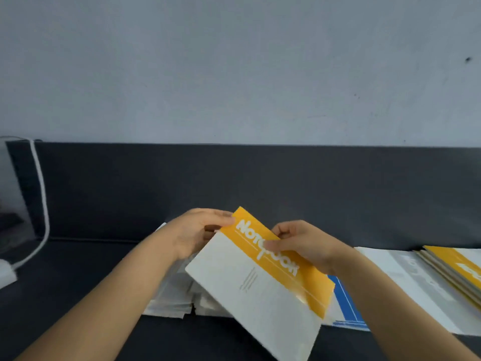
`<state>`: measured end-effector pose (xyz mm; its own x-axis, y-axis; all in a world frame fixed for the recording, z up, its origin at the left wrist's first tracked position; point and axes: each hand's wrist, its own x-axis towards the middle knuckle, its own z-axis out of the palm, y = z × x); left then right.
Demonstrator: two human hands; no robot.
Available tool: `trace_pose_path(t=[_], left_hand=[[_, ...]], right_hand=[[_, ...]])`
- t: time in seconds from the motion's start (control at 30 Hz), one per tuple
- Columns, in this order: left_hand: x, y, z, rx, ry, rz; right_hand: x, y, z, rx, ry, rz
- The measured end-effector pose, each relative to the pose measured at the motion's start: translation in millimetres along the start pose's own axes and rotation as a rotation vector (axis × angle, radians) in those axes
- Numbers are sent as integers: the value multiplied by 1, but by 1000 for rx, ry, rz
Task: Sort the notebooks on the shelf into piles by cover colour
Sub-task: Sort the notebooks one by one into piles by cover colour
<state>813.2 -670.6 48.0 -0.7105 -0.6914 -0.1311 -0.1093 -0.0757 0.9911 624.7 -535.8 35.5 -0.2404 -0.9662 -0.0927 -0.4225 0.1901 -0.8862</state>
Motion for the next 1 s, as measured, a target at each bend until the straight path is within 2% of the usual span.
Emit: trace_pose_path(t=[0.13,0.2,0.23,0.3,0.4,0.47,0.53,0.7,0.77,0.83,0.9,1.0], left_hand=[[-7,-12,-25,-47,-76,-31],[-8,-20,-20,-79,-6,-4],[-7,-25,-16,-13,33,22],[-3,-35,-7,297,88,112],[-7,-45,7,916,63,307],[-8,-50,15,1267,-69,297],[-1,-54,14,1482,-141,219],[11,-42,16,1605,-183,126],[15,-33,25,1696,-126,79],[16,-25,47,1690,-8,88],[18,-20,88,1559,69,196],[26,-19,168,1228,31,309]], right_hand=[[-1,17,24,347,254,171],[2,20,40,389,431,232],[6,20,48,360,522,251],[11,17,62,254,645,264],[14,6,80,0,694,220],[14,3,90,-186,625,169],[12,6,95,-323,544,131],[-7,14,56,-275,644,70],[-18,24,26,-342,635,35],[-31,40,-8,-410,618,24],[-45,60,-43,-440,616,57],[-66,94,-93,-480,602,140]])
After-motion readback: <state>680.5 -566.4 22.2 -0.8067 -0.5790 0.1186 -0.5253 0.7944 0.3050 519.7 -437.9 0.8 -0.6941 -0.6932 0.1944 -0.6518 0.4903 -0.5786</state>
